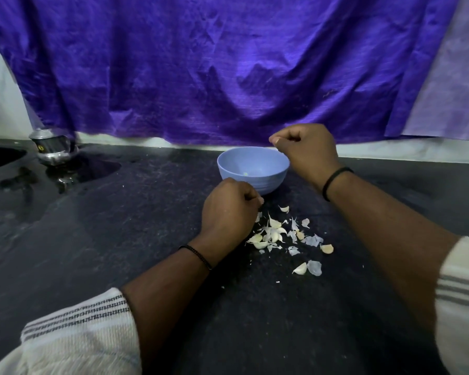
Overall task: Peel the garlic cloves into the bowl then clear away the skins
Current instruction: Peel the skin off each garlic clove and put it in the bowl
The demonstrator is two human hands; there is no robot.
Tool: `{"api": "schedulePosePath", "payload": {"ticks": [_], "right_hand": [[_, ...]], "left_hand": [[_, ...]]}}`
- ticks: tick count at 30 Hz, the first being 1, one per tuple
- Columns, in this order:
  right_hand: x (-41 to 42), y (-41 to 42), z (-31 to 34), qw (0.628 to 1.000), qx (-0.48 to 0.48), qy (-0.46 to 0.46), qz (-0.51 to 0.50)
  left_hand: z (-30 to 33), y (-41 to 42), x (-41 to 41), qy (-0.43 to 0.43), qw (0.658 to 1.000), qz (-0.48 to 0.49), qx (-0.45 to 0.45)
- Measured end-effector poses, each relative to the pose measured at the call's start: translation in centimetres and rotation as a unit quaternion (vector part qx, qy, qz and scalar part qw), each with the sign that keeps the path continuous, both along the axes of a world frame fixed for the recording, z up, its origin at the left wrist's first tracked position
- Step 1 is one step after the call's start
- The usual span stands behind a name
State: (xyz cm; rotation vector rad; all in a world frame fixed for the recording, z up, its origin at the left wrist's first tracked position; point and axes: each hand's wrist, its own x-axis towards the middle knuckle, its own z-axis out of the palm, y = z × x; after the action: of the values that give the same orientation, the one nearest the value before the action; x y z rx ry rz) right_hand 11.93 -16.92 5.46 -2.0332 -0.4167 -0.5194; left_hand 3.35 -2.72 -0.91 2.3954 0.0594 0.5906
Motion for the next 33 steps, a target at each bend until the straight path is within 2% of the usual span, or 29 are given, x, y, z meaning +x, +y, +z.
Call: {"api": "schedulePosePath", "payload": {"ticks": [6,9,12,18,24,29,33], "right_hand": [[-5.0,-3.2,-1.4,0.997,0.024,0.039,0.063],[-6.9,-5.0,-2.7,0.991,-0.046,0.098,0.080],[-7.3,-6.2,-3.7,0.980,-0.168,0.095,0.050],[-7.2,-6.3,-4.8,0.969,-0.236,0.060,0.036],[-7.5,-4.7,-5.9,0.964,-0.256,0.021,0.066],[-7.2,-4.1,-6.4,0.960,-0.270,0.021,0.069],[-7.3,-4.7,-5.8,0.967,-0.245,0.031,0.065]], "left_hand": [[0.0,-0.5,-0.3,0.000,1.000,-0.014,0.005],[0.1,-1.2,-0.8,-0.002,0.999,-0.052,0.012],[0.1,-1.6,-1.1,0.000,0.996,-0.092,0.024],[0.3,-1.1,-1.0,0.014,0.996,-0.081,0.015],[0.3,-1.0,-1.0,0.081,0.992,-0.070,0.070],[0.4,-0.9,-1.0,0.070,0.991,-0.085,0.069],[0.6,-1.0,-1.0,0.062,0.994,-0.064,0.058]]}}
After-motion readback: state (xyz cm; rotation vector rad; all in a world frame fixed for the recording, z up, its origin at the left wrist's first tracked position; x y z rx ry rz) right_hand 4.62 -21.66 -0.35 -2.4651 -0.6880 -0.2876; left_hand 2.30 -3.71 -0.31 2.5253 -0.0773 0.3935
